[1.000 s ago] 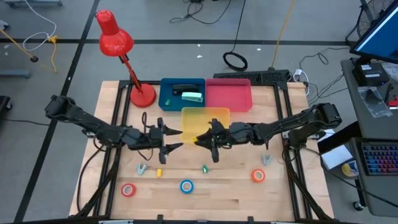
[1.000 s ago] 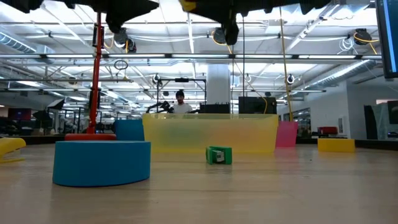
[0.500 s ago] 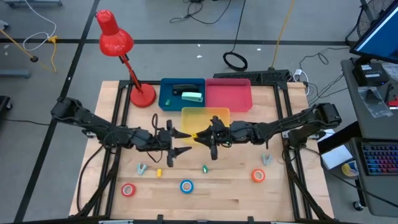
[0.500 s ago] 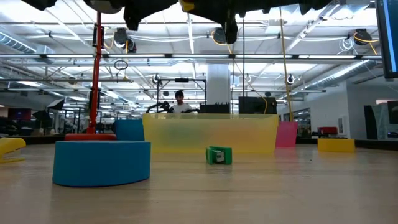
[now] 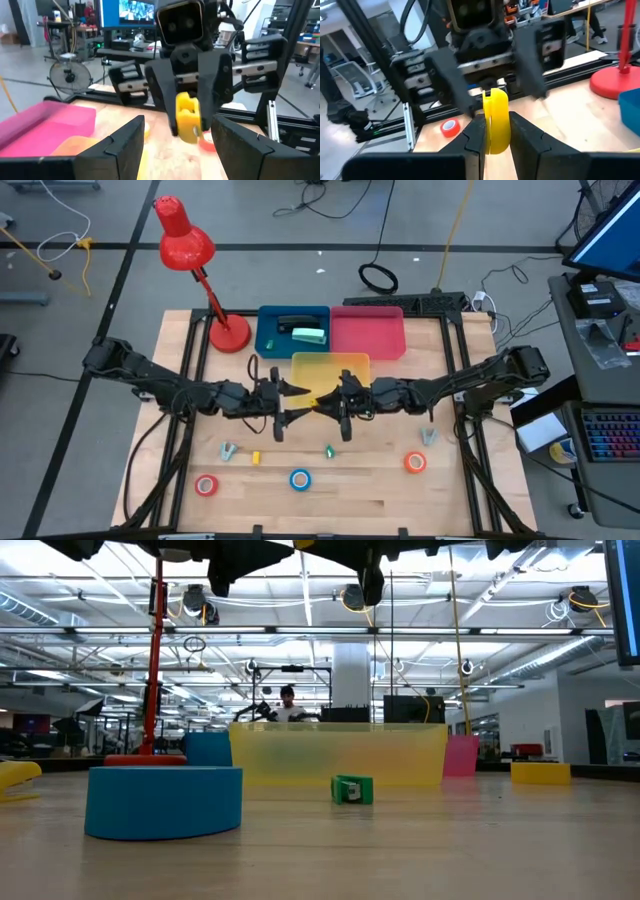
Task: Pick and place Stapler, Stapler remover, tape
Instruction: Put the right yellow stapler into the blue bin
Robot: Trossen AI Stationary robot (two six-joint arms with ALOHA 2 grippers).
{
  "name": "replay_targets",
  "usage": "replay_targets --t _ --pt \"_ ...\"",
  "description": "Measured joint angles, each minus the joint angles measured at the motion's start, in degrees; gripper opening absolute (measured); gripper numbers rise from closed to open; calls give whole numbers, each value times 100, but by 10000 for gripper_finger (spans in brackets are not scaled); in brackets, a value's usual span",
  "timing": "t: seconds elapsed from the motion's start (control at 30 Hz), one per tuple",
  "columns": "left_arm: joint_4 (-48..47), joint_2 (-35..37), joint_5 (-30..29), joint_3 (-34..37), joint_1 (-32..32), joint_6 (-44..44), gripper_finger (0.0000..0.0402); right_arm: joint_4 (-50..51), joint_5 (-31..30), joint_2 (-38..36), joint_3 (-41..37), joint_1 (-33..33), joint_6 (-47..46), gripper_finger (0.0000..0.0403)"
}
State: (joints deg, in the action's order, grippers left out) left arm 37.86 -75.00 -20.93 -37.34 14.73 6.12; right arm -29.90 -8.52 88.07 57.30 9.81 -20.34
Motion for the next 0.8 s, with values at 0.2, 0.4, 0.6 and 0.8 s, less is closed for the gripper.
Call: replay_targets --t 0.2,0.4,0.6,0.8 --pt "-15 0 240 0 -109 103 230 14 -40 0 0 56 -16 54" --pt "-5 -36 433 0 -191 336 230 0 -47 0 0 39 0 54" --pt "-38 -39 593 -120 -283 410 230 -31 -73 0 0 28 2 54" --pt "-60 -37 610 -186 -357 427 230 -35 -153 0 0 28 4 54"
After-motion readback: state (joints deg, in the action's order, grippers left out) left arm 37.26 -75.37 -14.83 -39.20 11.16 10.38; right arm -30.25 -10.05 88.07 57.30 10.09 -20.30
